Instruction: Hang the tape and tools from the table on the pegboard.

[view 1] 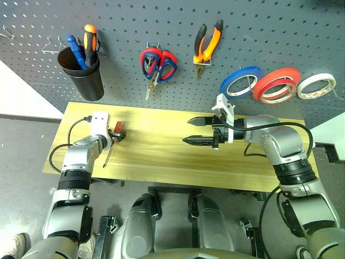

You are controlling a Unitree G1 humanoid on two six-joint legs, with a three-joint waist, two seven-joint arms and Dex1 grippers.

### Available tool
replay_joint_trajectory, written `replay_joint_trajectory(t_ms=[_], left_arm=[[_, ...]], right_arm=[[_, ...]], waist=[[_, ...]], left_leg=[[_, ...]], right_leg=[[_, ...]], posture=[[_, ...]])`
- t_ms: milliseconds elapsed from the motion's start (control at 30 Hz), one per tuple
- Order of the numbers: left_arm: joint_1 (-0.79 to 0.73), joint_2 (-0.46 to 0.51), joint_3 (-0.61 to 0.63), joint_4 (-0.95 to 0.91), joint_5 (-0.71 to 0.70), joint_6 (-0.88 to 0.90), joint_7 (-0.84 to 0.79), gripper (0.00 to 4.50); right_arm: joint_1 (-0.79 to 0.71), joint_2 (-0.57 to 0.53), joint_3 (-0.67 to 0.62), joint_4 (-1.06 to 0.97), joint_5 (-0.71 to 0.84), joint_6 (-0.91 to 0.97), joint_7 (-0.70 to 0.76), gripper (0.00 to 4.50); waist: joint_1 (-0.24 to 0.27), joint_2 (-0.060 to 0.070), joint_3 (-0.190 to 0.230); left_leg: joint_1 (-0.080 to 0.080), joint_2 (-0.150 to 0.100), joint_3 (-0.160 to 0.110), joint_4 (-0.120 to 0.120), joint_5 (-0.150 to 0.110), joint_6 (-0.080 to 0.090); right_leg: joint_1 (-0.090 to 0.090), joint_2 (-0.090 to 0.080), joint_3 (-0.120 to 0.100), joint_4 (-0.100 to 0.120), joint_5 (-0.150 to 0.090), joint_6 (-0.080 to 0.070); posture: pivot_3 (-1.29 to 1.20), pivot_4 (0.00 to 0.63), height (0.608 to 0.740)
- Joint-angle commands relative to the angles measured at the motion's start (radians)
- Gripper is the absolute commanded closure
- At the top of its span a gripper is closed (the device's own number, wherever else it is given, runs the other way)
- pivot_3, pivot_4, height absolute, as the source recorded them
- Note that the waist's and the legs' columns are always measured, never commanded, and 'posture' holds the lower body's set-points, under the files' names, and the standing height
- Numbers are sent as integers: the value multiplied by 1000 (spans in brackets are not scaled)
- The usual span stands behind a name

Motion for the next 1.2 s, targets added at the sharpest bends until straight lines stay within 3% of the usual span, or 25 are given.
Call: replay_joint_trajectory(t_ms=[33,333,400,700,933,1200], left_arm=[[-6,-11,16,5,6,30,34,419],[21,-15,10,-28,21,56,57,3172],[35,-22,11,-51,19,67,62,3583],[141,-22,33,-367,-30,252,58,3580],[282,125,79,-846,-236,506,-133,3580],[204,172,236,-1034,-412,611,-183,3580]], right_arm=[[3,-14,-31,-54,15,-5,-5,0],[5,-36,-40,-57,9,-13,-5,0],[-6,-39,-34,-48,2,-22,0,0],[-54,-65,-36,7,-5,-68,65,0],[-81,-113,-77,-17,33,-61,123,0],[-125,-145,-160,-29,114,-22,149,0]], waist=[[-1,2,4],[-2,3,13],[-3,3,14],[-3,3,14],[-3,-2,8],[2,-6,-32]], left_leg=[[0,0,0,0,0,0],[1,0,0,0,-1,-2],[1,0,0,0,-1,-2],[-1,0,1,-2,-1,-2],[-16,-1,0,-2,4,-11],[-17,-3,2,-1,4,-11]], right_leg=[[0,0,0,0,0,0],[0,-1,0,0,0,0],[-2,-1,0,0,0,0],[-1,0,0,-1,0,0],[-13,1,-1,-2,4,7],[-12,4,-2,-4,7,11]], posture=[[-81,432,730],[-88,429,730],[-88,417,730],[-73,343,730],[-36,245,730],[-4,160,730]])
